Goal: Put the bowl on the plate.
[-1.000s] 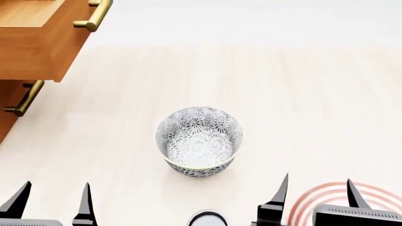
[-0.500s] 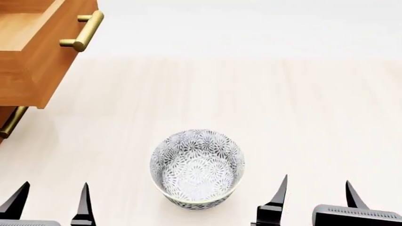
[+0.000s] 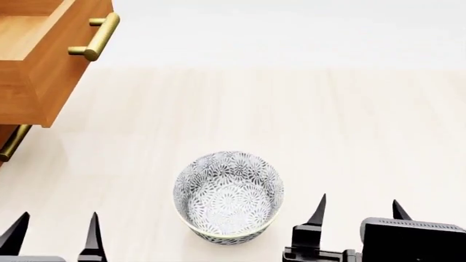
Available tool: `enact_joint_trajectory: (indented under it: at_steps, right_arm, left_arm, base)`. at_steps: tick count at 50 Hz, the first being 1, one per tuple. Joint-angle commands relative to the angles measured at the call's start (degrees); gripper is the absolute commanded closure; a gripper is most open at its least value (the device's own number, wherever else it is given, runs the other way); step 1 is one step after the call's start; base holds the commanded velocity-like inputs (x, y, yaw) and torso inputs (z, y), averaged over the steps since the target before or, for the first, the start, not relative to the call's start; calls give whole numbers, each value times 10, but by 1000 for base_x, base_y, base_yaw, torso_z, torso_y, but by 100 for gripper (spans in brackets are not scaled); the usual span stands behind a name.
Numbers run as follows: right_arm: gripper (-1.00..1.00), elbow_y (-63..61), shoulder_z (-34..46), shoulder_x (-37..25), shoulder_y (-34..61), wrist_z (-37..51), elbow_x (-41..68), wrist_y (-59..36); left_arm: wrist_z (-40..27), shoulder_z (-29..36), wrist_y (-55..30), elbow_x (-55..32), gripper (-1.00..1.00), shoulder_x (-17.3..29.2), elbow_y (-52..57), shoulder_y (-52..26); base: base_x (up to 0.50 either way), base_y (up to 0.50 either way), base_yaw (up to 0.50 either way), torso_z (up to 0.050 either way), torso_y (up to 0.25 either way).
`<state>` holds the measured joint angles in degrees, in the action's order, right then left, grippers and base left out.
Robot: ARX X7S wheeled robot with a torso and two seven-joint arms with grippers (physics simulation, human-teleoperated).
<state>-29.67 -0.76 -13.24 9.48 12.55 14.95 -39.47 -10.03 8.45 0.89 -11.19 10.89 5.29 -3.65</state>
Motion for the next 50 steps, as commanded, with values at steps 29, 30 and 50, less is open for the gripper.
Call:
enact_joint_trajectory:
  at_steps: [29, 30, 50]
  right_arm:
    - [-100, 27, 38, -20, 317, -115, 189, -385]
    - [-100, 31, 41, -21, 322, -115, 188, -387]
    - [-100, 174, 210, -46, 464, -170, 171, -417]
  left_arm:
    - [-27, -7, -10, -8, -100, 16, 17, 0]
    - [-27, -7, -10, -8, -100, 16, 17, 0]
    - [-28, 0, -5, -12, -100, 20, 18, -2]
  base:
    - [0, 0, 0, 0, 0]
    - [0, 0, 0, 0, 0]
    - [0, 0, 0, 0, 0]
